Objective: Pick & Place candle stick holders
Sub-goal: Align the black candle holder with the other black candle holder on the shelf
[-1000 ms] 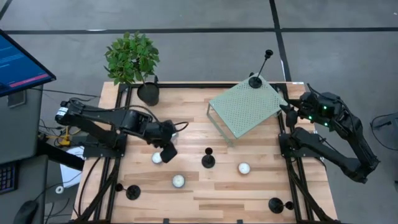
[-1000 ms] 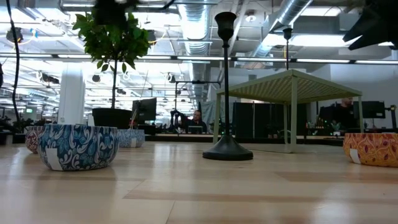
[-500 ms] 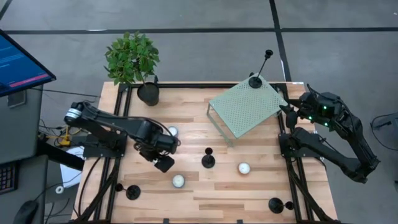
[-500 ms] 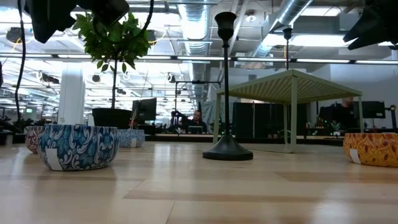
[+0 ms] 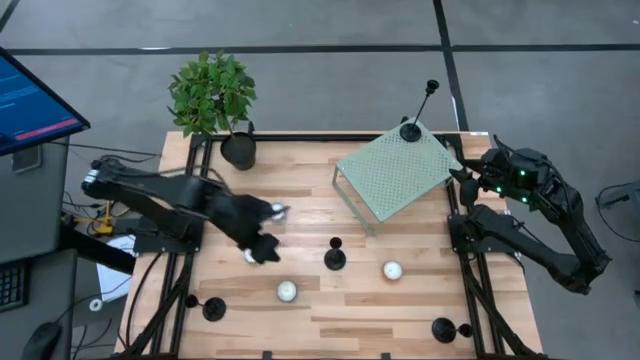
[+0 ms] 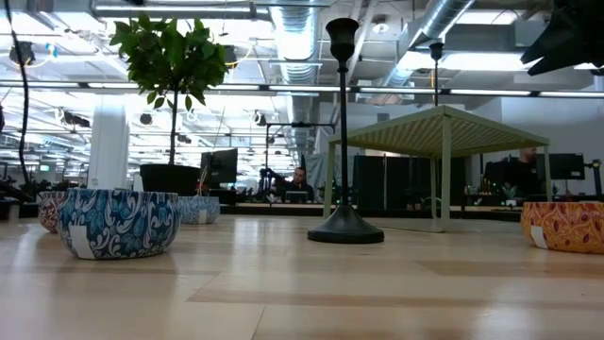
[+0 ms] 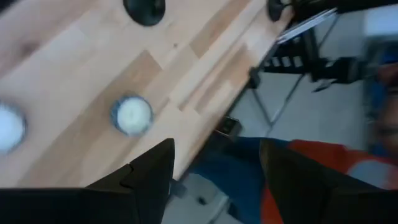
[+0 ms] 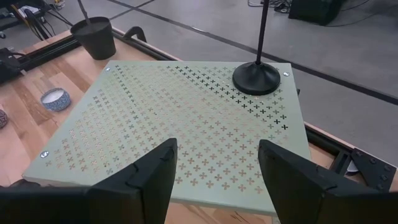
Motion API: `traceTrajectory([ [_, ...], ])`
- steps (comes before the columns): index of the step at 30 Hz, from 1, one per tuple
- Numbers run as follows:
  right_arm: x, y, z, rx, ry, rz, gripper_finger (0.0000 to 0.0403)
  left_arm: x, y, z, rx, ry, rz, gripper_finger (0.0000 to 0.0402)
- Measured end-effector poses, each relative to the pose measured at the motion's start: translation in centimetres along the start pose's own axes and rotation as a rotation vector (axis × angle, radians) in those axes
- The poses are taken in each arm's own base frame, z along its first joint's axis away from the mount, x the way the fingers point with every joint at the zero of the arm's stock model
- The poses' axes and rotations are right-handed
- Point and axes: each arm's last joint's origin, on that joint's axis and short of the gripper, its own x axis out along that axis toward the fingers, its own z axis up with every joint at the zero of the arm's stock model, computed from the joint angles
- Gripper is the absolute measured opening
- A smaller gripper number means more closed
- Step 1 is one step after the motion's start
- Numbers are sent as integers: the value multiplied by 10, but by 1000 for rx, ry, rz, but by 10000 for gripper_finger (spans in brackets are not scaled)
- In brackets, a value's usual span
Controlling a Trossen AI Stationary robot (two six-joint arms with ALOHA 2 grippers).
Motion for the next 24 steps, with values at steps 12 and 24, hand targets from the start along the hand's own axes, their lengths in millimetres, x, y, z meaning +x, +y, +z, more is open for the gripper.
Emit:
traceTrajectory([
  [12,0,0,0,-7,0,0,217,-54,27,-44,-330,375,93,195],
  [24,0,0,0,-8,0,-1,217,-56,26,-64,-289,501,157,175],
])
